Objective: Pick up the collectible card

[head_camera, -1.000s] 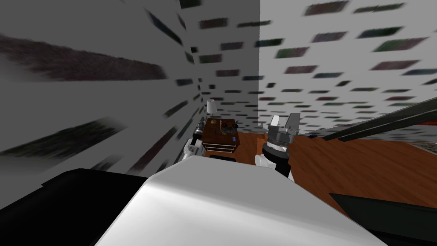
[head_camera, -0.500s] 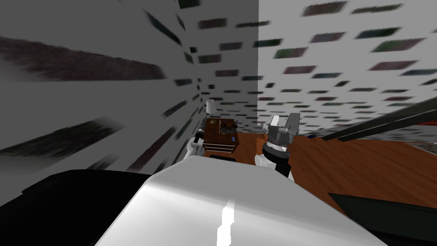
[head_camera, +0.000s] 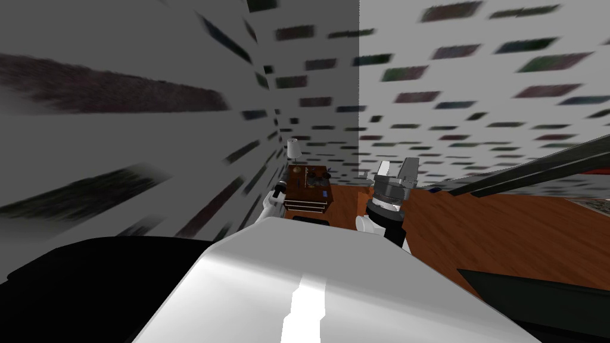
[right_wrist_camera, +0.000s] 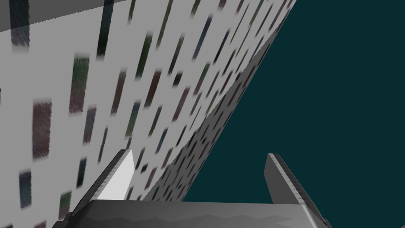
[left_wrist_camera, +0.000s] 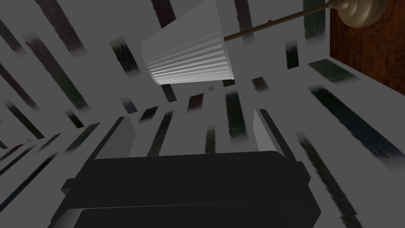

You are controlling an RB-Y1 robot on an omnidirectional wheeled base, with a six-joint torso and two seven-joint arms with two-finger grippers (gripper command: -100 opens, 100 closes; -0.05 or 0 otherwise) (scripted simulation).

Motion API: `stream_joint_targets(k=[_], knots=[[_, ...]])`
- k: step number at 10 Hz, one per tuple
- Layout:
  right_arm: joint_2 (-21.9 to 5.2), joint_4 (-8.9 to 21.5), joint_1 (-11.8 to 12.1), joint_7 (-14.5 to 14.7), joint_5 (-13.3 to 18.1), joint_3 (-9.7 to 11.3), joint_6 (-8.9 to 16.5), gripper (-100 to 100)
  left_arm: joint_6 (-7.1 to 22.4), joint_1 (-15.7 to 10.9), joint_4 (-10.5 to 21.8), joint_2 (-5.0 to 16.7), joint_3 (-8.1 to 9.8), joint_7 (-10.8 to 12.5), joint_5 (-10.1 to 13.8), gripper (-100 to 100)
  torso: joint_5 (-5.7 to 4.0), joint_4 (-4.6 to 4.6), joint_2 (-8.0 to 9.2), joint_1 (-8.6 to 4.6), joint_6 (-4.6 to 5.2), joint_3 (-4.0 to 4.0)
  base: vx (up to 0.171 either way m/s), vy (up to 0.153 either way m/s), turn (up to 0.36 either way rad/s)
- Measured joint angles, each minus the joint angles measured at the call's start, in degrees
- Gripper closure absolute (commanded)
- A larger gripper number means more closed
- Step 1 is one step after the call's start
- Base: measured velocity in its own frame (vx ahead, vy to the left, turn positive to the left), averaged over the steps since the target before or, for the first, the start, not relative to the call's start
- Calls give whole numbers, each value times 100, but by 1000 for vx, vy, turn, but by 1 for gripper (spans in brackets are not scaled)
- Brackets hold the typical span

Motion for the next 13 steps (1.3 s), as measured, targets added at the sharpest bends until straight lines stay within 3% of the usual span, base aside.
stream_joint_targets(k=[13], knots=[[0,0,0,0,0,0,0,0,479,-1047,2128,-74,33,135,-223,-100,0,0,0,1,0,0,1,-18,0]])
